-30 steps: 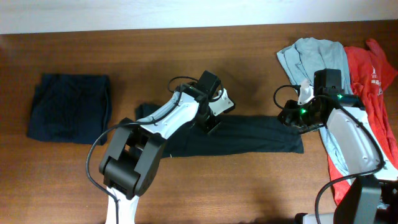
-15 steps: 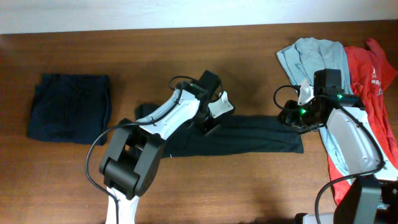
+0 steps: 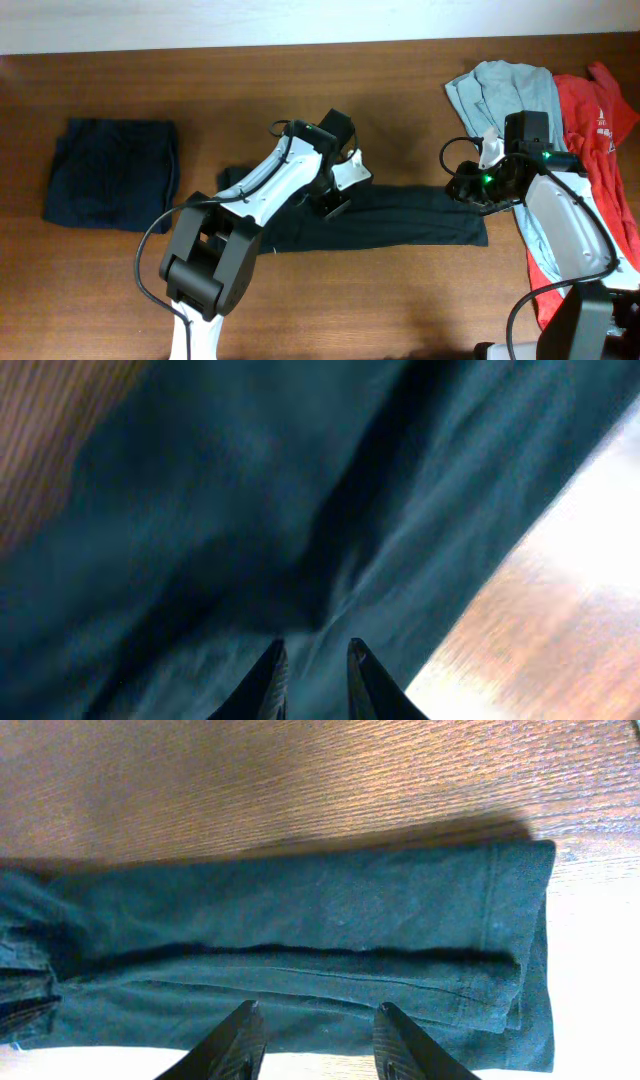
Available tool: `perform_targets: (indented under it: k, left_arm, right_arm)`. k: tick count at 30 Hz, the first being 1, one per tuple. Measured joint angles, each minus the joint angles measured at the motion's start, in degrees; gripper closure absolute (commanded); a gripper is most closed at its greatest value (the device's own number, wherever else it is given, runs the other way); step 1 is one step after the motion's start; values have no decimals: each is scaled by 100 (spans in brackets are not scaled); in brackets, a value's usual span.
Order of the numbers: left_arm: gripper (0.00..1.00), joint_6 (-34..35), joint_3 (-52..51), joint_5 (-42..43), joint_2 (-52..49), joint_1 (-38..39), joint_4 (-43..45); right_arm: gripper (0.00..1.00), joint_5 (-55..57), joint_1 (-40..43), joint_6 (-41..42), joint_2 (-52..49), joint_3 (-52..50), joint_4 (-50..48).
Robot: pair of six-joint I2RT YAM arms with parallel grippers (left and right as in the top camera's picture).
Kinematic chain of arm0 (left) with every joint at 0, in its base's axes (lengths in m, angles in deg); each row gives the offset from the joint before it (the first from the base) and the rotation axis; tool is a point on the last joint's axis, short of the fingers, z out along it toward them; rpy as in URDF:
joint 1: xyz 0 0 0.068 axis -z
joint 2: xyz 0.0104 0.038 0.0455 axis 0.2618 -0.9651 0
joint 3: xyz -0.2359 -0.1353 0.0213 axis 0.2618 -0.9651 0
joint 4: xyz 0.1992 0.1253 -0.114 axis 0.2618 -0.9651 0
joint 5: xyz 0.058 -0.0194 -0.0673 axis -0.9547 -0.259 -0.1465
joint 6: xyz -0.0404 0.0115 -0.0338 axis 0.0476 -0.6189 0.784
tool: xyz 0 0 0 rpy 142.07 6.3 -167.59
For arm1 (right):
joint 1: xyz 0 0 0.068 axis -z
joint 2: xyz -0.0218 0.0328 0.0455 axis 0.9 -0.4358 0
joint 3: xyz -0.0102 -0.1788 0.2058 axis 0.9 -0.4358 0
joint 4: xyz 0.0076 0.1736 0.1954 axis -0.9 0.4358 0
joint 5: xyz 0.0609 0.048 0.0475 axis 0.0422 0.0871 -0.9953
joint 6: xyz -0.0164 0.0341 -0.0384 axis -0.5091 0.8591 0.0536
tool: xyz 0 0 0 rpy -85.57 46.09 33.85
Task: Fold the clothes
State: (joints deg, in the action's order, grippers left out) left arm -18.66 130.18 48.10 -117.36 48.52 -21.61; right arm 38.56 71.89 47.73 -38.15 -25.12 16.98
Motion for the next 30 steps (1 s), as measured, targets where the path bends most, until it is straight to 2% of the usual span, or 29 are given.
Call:
perform_targets:
  k: [5,8,12,15,20,27,30]
  left_arm:
    - [80,968,0,-745,0,-234,-122]
    - [79,1685,0,-951,0,-763,-267]
    - [76,2247,0,-1051,-2,-1751,-348]
    - [70,2409,0,-1056,0,-2356,-348]
    - [69,2500,-2,-1038,0,-2997,-256]
    - [69,2468,-680,-442,-2,-3062,503]
    - [73,2455,-737,-354,0,-3064,564]
  right_arm:
    - [48,35,0,13,0,0,7]
    - [45,162,0,4,0,0,74]
    - [42,240,0,9,-7,0,90]
    - [42,256,0,17,-79,0,87]
    - [43,258,0,72,-398,0,90]
    - [39,258,0,205,-479,0,81]
    - [38,260,0,203,-479,0,81]
